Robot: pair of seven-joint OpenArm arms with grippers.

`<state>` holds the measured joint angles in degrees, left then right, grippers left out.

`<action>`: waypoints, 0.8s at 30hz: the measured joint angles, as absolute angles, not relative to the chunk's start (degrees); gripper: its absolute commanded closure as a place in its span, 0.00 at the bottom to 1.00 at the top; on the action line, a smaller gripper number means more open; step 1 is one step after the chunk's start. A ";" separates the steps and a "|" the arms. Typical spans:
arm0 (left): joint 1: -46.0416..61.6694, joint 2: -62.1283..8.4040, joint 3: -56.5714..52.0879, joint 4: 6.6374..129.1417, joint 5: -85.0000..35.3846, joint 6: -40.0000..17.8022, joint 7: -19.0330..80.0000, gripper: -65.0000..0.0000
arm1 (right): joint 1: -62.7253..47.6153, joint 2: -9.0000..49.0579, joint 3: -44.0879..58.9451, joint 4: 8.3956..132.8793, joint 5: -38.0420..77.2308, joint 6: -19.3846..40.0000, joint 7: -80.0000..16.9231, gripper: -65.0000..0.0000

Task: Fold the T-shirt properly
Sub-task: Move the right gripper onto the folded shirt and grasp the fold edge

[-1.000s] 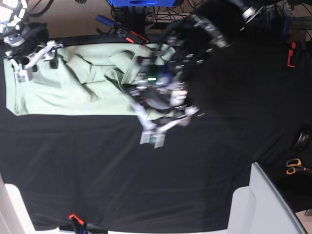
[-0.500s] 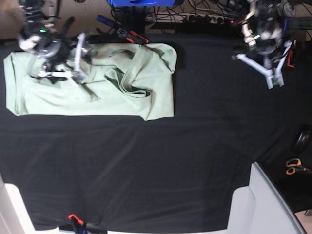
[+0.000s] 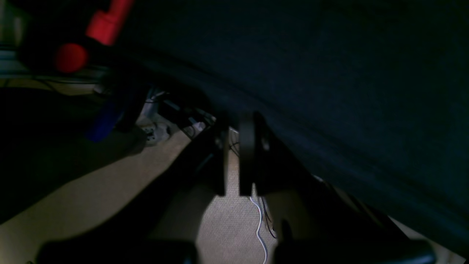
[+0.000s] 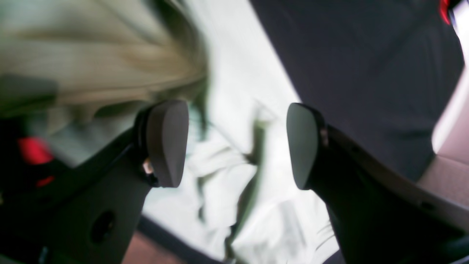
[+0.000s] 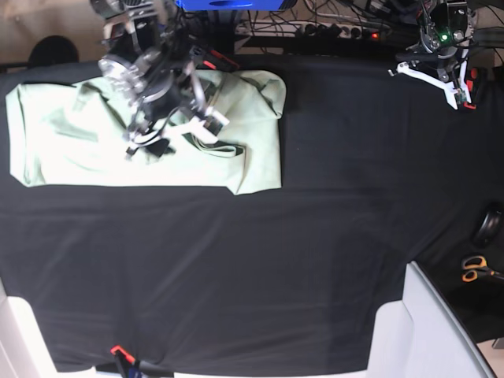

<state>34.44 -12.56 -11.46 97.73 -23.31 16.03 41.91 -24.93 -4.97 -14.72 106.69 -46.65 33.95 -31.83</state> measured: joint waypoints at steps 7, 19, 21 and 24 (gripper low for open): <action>33.01 -12.71 -11.49 97.38 -22.98 16.08 41.69 0.92 | -24.62 -4.95 -25.17 107.26 -46.33 33.85 -35.64 0.54; 33.04 -11.44 -11.46 97.38 -22.98 16.23 41.69 0.92 | -18.68 -4.99 -29.02 101.25 -35.46 34.09 -38.70 1.00; 33.06 -11.70 -11.49 97.38 -22.94 16.27 41.69 0.92 | -17.04 -4.91 -28.99 100.03 -33.98 34.00 -39.72 1.00; 33.08 -11.42 -11.46 97.38 -23.00 16.21 41.71 0.92 | -15.33 -4.80 -28.99 98.37 -33.98 33.61 -40.03 1.00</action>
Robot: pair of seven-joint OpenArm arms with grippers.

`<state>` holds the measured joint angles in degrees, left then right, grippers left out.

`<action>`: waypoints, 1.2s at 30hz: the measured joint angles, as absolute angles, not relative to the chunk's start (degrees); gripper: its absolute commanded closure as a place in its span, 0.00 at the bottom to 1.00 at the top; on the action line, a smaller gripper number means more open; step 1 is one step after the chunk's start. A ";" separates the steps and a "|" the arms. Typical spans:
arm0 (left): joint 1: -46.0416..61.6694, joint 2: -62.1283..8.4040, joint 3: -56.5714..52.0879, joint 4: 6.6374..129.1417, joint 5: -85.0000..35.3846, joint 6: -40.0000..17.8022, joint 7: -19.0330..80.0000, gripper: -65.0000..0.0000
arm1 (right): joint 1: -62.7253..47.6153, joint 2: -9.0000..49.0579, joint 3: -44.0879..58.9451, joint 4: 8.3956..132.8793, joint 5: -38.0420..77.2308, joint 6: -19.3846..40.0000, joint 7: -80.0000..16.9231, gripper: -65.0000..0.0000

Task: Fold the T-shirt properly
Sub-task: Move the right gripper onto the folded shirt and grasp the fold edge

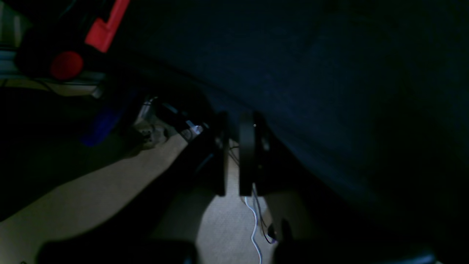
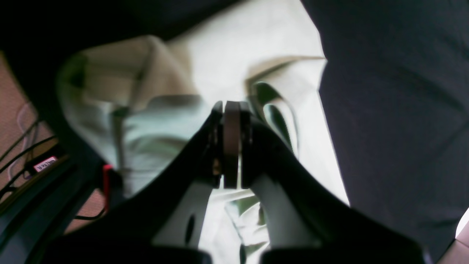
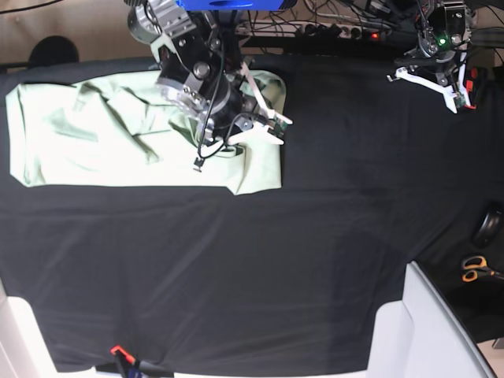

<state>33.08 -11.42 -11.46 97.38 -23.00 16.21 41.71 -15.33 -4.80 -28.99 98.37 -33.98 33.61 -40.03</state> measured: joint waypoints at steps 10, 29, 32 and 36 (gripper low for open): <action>33.54 -11.57 -11.49 97.38 -22.96 16.29 41.71 0.92 | -11.31 -4.93 -28.91 89.65 -33.32 33.67 -39.51 1.00; 33.54 -11.62 -11.49 97.38 -22.98 16.25 41.69 0.92 | -4.08 -3.29 -19.99 82.91 -25.85 33.41 -39.57 1.00; 33.54 -11.60 -11.46 97.38 -22.98 16.23 41.69 0.92 | -2.81 -2.50 -20.29 81.69 -25.61 33.65 -39.29 1.00; 33.52 -11.57 -11.46 97.38 -22.98 16.23 41.71 0.92 | -1.17 -0.95 -20.25 80.09 -25.63 33.61 -39.33 1.00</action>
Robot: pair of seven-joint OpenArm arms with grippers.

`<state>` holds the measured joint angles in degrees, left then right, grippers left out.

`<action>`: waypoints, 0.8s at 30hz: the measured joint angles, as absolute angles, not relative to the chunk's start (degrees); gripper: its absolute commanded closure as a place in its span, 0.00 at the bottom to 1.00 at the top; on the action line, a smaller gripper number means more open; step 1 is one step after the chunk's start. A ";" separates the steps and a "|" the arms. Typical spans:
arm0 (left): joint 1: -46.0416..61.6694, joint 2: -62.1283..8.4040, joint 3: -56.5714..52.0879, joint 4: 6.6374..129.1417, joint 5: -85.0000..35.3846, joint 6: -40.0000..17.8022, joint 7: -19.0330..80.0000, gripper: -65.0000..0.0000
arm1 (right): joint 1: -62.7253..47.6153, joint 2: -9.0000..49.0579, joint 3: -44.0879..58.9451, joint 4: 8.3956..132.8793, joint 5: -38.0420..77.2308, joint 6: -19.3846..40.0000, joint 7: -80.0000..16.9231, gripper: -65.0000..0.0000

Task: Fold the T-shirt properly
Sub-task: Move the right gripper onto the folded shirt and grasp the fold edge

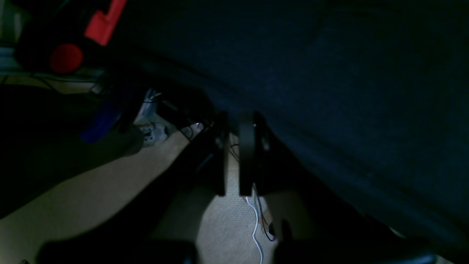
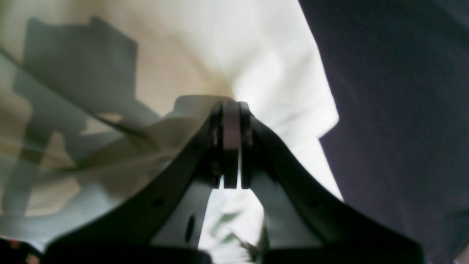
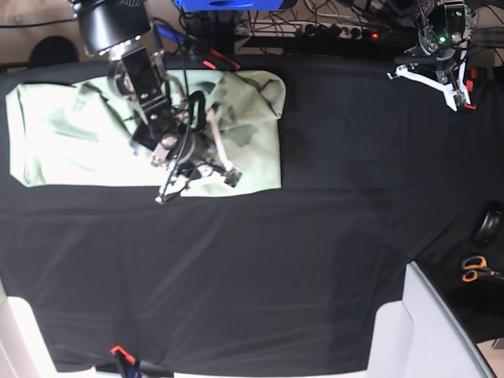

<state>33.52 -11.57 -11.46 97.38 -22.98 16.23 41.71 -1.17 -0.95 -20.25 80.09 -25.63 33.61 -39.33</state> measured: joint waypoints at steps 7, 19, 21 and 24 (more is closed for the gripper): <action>33.54 -11.57 -11.49 97.38 -22.98 16.25 41.69 0.92 | -0.80 0.03 -20.27 81.78 -25.74 33.56 -41.04 1.00; 33.26 -12.01 -15.81 97.36 -22.98 16.40 41.87 0.92 | -15.49 -4.25 -22.63 93.86 -26.11 32.84 -43.59 1.00; 33.21 -11.88 -17.54 97.36 -22.94 16.43 41.89 0.92 | -19.49 -4.38 -22.70 98.28 -25.52 28.03 -43.70 1.00; 33.23 -11.99 -18.96 97.36 -22.96 16.45 41.89 0.92 | -22.31 -4.54 -23.00 105.86 -25.58 20.82 -43.40 1.00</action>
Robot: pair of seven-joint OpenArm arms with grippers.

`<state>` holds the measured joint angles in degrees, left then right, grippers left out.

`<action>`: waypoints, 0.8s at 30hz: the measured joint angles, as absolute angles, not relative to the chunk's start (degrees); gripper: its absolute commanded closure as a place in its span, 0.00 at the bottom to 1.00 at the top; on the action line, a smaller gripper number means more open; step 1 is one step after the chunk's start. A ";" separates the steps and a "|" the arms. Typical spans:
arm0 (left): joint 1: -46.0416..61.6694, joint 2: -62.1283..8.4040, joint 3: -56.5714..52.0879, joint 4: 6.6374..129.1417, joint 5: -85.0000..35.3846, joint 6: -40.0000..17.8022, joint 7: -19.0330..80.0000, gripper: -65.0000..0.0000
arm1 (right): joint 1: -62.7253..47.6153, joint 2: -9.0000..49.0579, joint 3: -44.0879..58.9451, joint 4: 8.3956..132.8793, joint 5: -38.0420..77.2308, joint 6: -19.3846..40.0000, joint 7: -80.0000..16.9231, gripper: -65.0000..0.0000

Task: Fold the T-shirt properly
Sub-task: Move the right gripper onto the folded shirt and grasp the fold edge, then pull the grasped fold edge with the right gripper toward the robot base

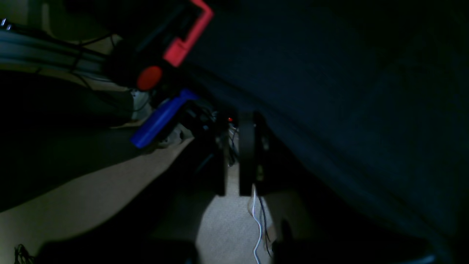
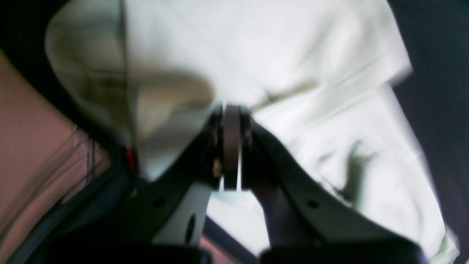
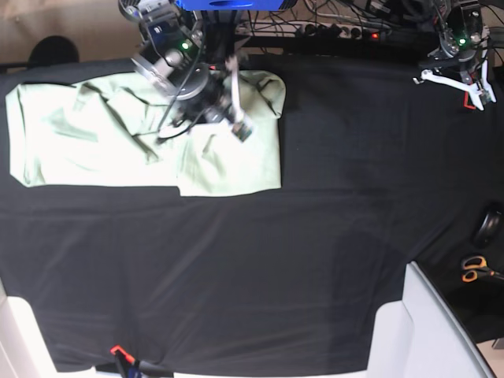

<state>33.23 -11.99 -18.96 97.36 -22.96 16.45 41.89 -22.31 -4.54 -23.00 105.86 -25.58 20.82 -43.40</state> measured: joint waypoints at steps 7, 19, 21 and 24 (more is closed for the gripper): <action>33.19 -12.43 -17.39 97.32 -7.94 16.23 41.71 0.92 | -26.11 -5.28 -22.70 110.87 -22.35 16.56 -47.16 0.60; 31.24 -11.57 -17.39 94.02 -3.73 15.99 41.52 0.92 | -25.85 -4.67 -10.68 106.34 10.39 6.59 -47.92 0.37; 31.18 -11.64 -17.37 94.02 -3.64 16.03 41.52 0.92 | -25.85 -4.80 -9.76 103.98 10.44 6.59 -47.81 0.37; 31.14 -11.62 -17.23 94.02 -3.64 15.99 41.52 0.92 | -26.41 -4.49 -9.32 99.55 10.31 6.11 -47.99 0.37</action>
<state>31.14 -11.62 -17.23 94.02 -3.64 15.99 41.52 -26.41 -4.49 -9.32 99.55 10.31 6.11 -47.99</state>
